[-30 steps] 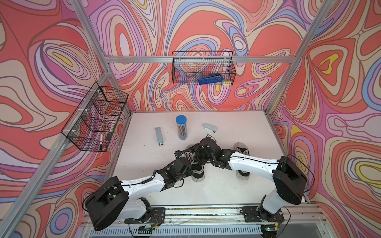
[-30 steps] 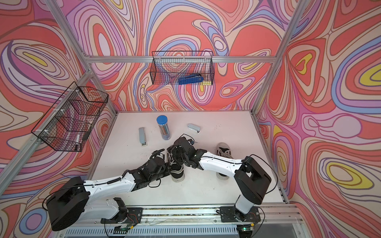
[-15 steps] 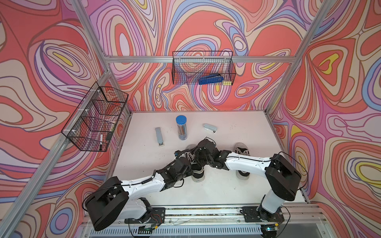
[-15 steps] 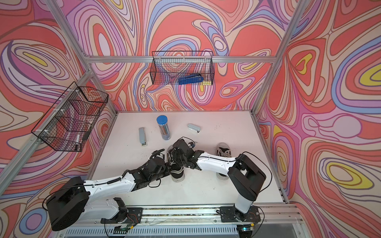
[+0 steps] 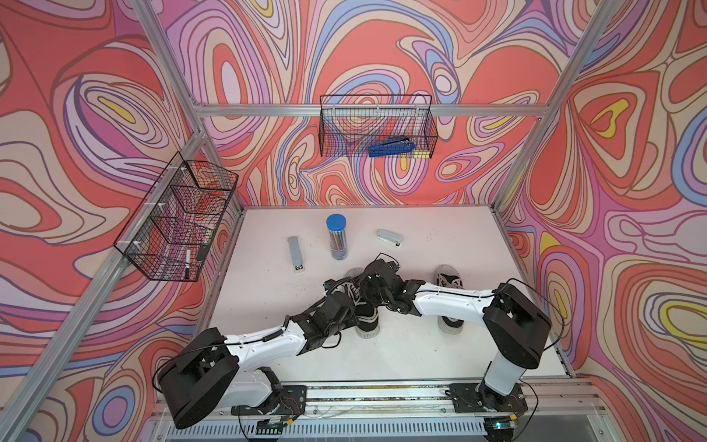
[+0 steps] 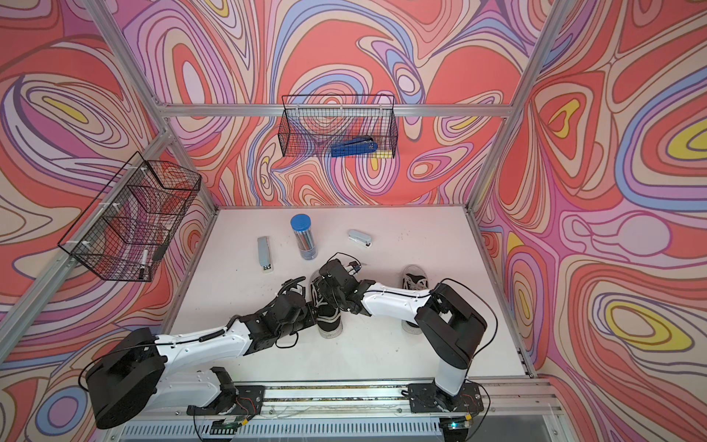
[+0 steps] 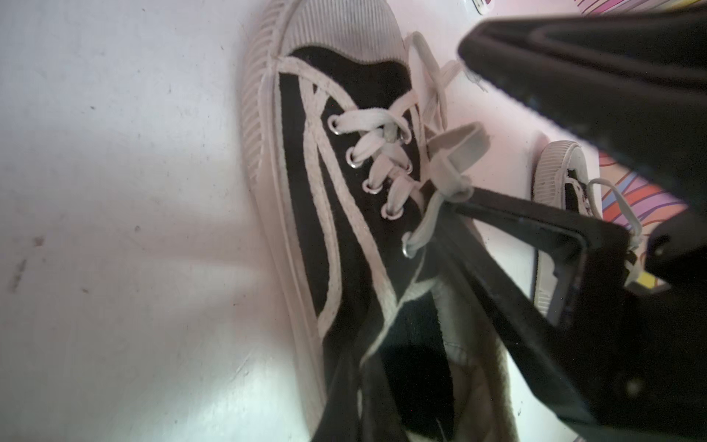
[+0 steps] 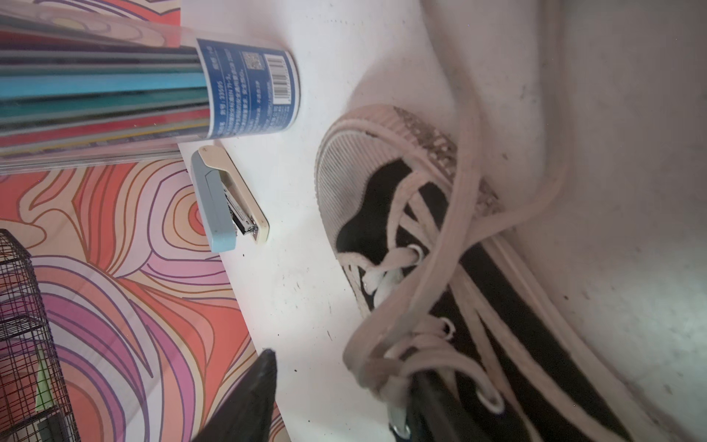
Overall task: Remove the insole from the shoe
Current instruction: Untie the shoelace on the shoe.
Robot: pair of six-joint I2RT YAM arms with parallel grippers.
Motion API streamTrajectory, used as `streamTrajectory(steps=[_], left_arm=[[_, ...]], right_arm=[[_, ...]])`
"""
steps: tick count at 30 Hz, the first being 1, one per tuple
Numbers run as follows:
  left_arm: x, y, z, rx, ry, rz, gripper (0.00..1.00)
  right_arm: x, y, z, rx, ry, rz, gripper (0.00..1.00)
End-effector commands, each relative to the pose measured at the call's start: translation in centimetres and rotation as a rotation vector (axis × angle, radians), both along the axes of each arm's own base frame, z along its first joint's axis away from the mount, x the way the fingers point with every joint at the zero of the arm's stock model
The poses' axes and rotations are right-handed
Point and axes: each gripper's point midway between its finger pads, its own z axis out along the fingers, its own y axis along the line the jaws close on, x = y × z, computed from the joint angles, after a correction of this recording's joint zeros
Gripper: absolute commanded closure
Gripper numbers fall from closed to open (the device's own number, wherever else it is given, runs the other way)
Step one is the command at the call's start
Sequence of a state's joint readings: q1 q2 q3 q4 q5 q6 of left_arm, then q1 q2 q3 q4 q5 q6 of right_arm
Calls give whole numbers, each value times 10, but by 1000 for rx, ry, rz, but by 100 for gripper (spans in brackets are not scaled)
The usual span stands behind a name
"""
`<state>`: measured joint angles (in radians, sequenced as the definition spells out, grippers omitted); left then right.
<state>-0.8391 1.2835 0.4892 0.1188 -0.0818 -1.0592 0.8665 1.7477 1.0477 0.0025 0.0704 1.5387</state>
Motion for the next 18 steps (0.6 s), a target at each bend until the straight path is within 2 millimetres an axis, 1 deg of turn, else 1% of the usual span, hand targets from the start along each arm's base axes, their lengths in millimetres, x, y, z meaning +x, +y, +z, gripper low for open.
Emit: streamTrajectory(steps=[1,2,3,5,8,11,14,18], left_arm=[[-7,6,-11,47,42,-3,100],[-7,6,-10,46,41,-4,100],[-7,6,-10,46,40,-5,100],[-7,6,-10,46,39,-6,100],[-8,6,-10,47,40,-9,100],[-9,5,-9,48,43,-18,100],[-13,7,-9,61,58,-36,100],[-22,13,-10,91,84,-63,100]], right_arm=[[15,-1,4,7,-45,-27,47],[18,0,8,20,-54,-31,47],[19,1,-3,10,-41,-32,47],[23,5,-4,17,-42,-32,46],[30,12,-3,26,-46,-32,38],[40,14,-1,23,-84,-52,34],[55,10,7,-12,-154,-82,33],[76,-6,21,-94,-263,-147,29]])
